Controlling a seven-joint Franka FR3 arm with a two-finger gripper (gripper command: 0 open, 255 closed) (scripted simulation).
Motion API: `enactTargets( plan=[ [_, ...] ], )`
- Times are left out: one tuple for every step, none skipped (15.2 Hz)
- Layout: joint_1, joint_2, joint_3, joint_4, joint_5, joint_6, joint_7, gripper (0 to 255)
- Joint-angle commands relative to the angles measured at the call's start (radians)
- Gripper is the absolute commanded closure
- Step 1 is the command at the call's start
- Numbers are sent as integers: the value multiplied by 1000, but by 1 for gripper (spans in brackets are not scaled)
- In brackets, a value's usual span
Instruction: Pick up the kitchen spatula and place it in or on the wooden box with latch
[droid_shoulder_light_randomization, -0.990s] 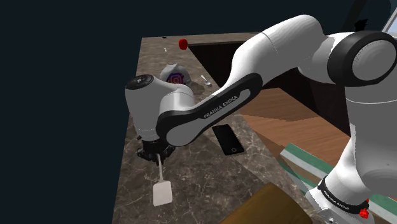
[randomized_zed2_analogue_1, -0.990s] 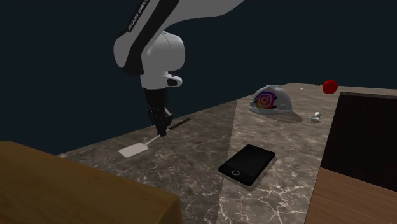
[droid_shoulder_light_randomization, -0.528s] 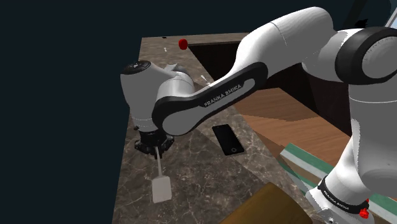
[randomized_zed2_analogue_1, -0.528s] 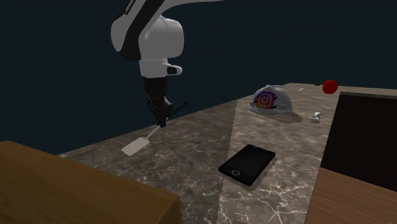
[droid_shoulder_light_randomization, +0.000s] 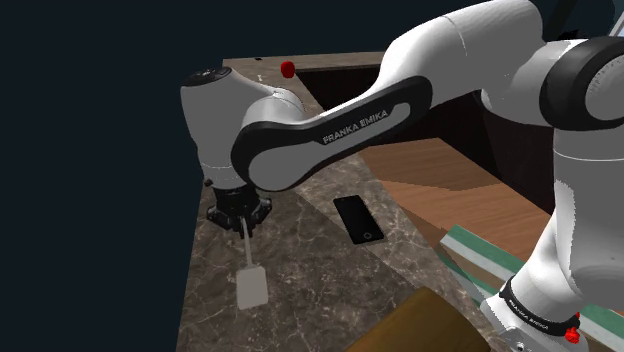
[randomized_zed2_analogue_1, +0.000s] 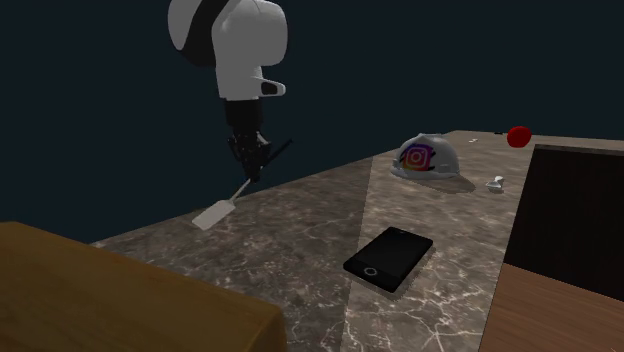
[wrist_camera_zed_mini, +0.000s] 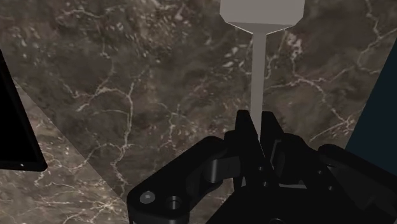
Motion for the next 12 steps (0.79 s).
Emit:
enactTargets(
  plan=[
    [1,-9,4,19,7,-26,-5,255],
    [1,-12,5,28,9,-38,-7,255],
    [1,-14,6,39,12,-50,-9,255],
    [2,-16,7,49,14,-62,-11,255],
    [3,-18,8,60,16,-74,-14,255],
    [4,-20,9,71,18,-87,-16,255],
    [5,-22,10,82,19,-99,-18,255],
    [6,-23,11,94,21,-112,-20,255],
    [8,-24,12,106,22,-124,-22,255],
    [9,-25,12,119,23,-137,-23,255],
    [11,-26,13,131,24,-150,-25,255],
    [13,-26,14,145,25,-164,-27,255]
  ],
)
